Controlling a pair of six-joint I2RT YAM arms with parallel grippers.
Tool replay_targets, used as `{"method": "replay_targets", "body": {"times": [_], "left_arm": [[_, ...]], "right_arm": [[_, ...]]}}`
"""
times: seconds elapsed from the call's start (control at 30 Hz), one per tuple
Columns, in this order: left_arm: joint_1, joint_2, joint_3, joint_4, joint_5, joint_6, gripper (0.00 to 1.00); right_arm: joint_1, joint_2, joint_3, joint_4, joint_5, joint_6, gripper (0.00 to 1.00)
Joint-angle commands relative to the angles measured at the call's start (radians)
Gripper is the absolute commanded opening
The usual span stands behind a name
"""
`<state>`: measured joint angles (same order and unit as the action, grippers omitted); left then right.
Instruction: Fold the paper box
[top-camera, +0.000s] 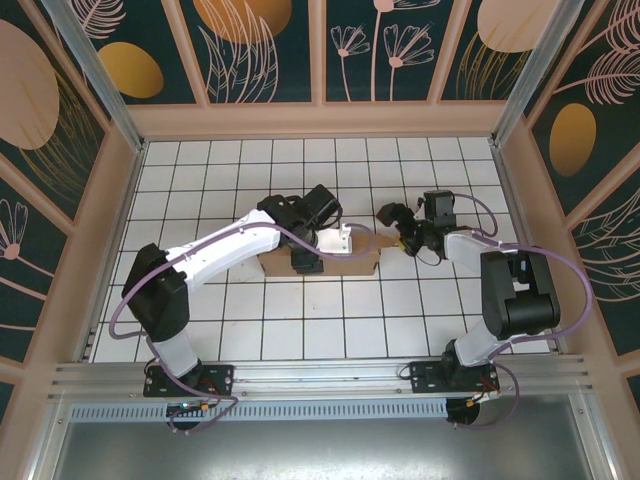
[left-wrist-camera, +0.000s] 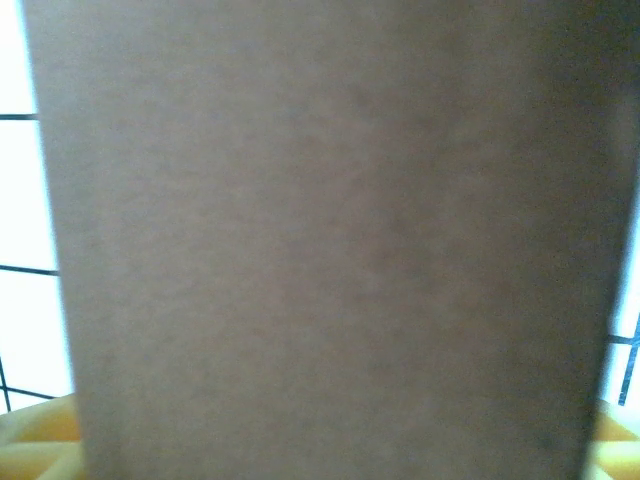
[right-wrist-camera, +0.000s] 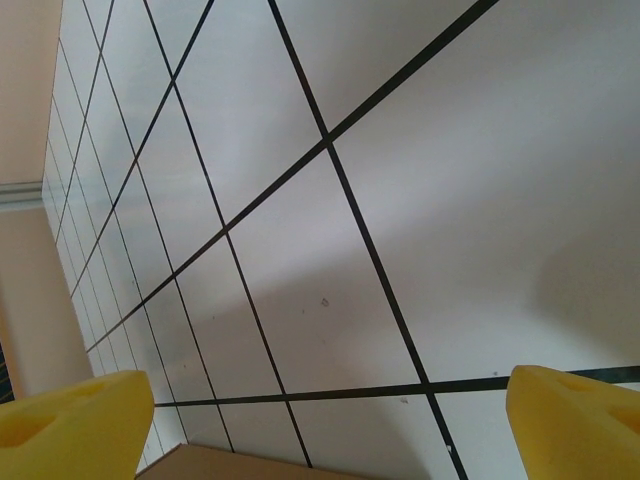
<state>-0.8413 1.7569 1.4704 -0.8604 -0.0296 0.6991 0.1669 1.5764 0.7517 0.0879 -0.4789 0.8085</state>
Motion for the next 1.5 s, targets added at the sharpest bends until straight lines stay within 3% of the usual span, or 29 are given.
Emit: {"method": "replay_targets", "body": {"times": [0.0,0.17,0.27,0.63,0.87,1.1,1.2,1.27,1.4,1.43,1.47], "left_arm": [[0.016,0.009,0.029,0.032,0.021,-0.006,0.78],[0.016,-0.012,0.020,0.055,-0.029,-0.005,0.98],[0.015,-0.027,0.005,0.074,-0.074,0.008,0.99],[-0.002,-0.117,0.029,0.106,-0.070,-0.037,0.99],[-0.003,-0.178,-0.005,0.158,-0.140,-0.064,0.99],[-0.003,-0.293,0.006,0.235,-0.031,-0.163,0.99],[-0.001,-0.329,-0.024,0.409,-0.236,-0.288,0.99],[0.003,-0.320,-0.005,0.494,-0.423,-0.472,0.99],[0.017,-0.316,0.006,0.526,-0.376,-0.661,0.99],[0.027,-0.329,-0.024,0.567,-0.343,-0.724,0.94],[0.035,-0.341,-0.056,0.605,-0.296,-0.794,0.78]], "right_arm": [[0.013,0.007,-0.002,0.023,-0.008,-0.026,0.92],[0.017,0.000,-0.006,0.029,-0.006,-0.029,0.92],[0.016,-0.003,-0.015,0.047,-0.006,-0.030,0.92],[0.016,-0.051,-0.056,0.092,-0.012,-0.048,0.92],[0.005,-0.115,-0.054,0.061,0.060,-0.065,0.94],[-0.012,-0.175,-0.040,0.002,0.110,-0.080,0.94],[-0.021,-0.214,-0.022,-0.062,0.196,-0.095,0.94],[-0.026,-0.278,-0.012,-0.102,0.279,-0.109,0.93],[-0.022,-0.408,0.032,-0.159,0.364,-0.158,0.87],[-0.013,-0.435,0.050,-0.175,0.373,-0.177,0.81],[0.001,-0.457,0.065,-0.185,0.378,-0.198,0.72]]}}
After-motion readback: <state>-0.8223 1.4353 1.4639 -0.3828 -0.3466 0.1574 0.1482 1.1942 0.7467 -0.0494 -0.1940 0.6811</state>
